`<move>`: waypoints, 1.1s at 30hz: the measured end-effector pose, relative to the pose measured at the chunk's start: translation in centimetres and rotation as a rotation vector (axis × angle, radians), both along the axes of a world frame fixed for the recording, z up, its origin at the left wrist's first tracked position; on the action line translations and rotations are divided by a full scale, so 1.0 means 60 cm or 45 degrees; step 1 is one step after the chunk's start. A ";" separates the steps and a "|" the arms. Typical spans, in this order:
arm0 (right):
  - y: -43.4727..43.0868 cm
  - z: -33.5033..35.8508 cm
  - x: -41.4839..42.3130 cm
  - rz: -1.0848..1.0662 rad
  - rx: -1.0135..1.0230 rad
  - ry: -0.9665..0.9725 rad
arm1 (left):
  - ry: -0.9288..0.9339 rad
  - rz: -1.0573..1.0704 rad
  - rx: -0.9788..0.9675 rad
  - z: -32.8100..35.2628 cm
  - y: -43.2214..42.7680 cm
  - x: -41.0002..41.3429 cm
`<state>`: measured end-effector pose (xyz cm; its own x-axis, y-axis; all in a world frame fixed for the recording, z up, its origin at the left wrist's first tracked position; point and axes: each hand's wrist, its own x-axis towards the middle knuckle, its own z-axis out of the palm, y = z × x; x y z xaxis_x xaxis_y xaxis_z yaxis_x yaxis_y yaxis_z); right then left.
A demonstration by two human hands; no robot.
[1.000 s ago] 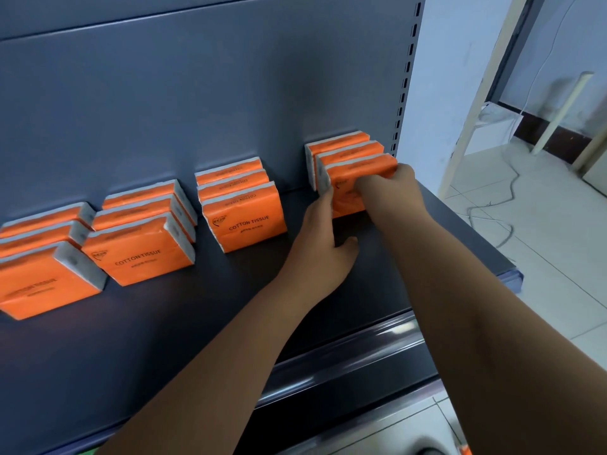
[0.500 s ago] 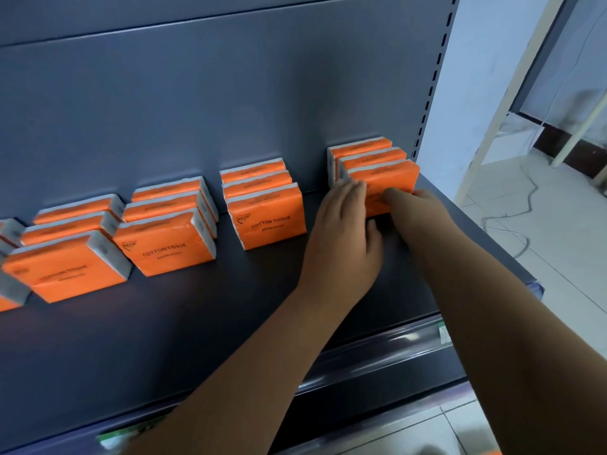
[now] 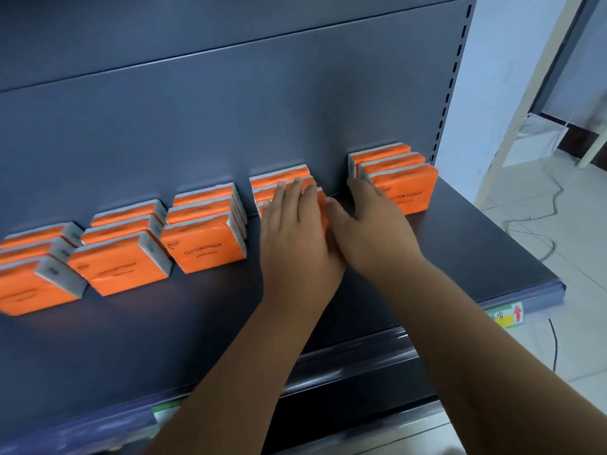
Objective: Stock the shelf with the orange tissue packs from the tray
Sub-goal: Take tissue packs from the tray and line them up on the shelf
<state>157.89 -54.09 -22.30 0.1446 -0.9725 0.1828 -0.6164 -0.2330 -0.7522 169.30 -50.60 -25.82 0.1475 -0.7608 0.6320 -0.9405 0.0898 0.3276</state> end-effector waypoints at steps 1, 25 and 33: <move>0.003 0.000 0.009 0.048 -0.090 0.026 | 0.007 0.063 0.008 0.007 0.008 0.011; 0.248 -0.006 0.390 0.705 -0.592 -0.102 | -0.027 0.944 0.236 0.046 0.419 0.349; 0.530 -0.042 0.524 0.925 -0.582 0.195 | -0.004 1.276 0.314 -0.027 0.690 0.442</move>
<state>189.34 -22.31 -24.80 0.7553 -0.4664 0.4605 -0.2848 -0.8663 -0.4103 195.84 -9.23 -27.43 0.7838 -0.3984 0.4764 -0.5476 -0.8051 0.2278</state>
